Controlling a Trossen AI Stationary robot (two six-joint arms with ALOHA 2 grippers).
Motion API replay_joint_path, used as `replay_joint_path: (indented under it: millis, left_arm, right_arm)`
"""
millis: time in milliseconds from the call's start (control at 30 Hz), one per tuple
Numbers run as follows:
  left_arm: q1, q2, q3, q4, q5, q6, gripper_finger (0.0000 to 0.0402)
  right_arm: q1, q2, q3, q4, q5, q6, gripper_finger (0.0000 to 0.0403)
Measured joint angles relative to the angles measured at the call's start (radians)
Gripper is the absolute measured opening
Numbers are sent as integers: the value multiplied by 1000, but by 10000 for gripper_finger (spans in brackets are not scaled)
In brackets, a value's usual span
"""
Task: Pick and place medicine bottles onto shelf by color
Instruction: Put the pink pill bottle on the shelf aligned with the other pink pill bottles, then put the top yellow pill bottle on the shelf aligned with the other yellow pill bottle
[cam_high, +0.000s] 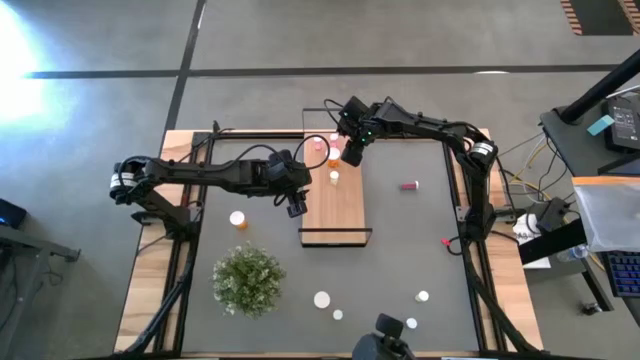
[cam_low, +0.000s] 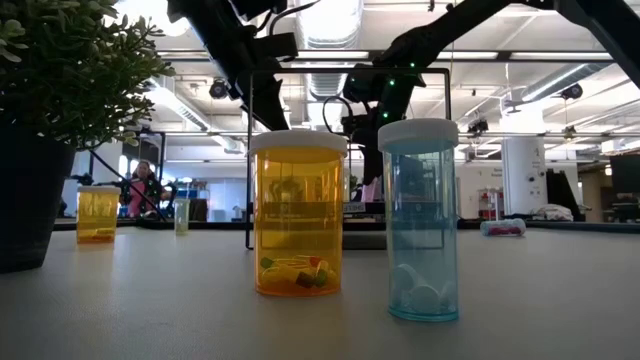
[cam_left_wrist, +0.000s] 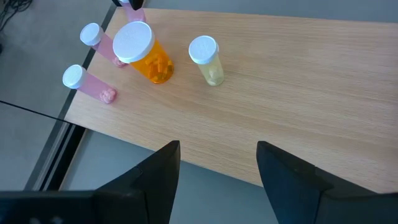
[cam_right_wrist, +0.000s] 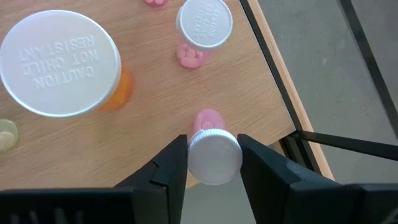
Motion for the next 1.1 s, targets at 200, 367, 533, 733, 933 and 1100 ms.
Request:
replay_joint_path:
  millis: [200,367,533,733,933,1100]
  left_arm:
    - [0,0,0,0,0,0,197]
    - [0,0,0,0,0,0,197]
    - [0,0,0,0,0,0,197]
    - [0,0,0,0,0,0,197]
    - [0,0,0,1,0,-1,197]
    - [0,0,0,2,0,-24,197]
  right_arm:
    - [0,0,0,0,0,1,155]
    - [0,0,0,2,0,-1,150]
    - [0,0,0,8,10,-5,152]
    - [0,-31,0,-15,69,-24,168]
    - [0,-73,0,-22,67,-31,179]
    - [0,-91,0,-24,61,-43,180]
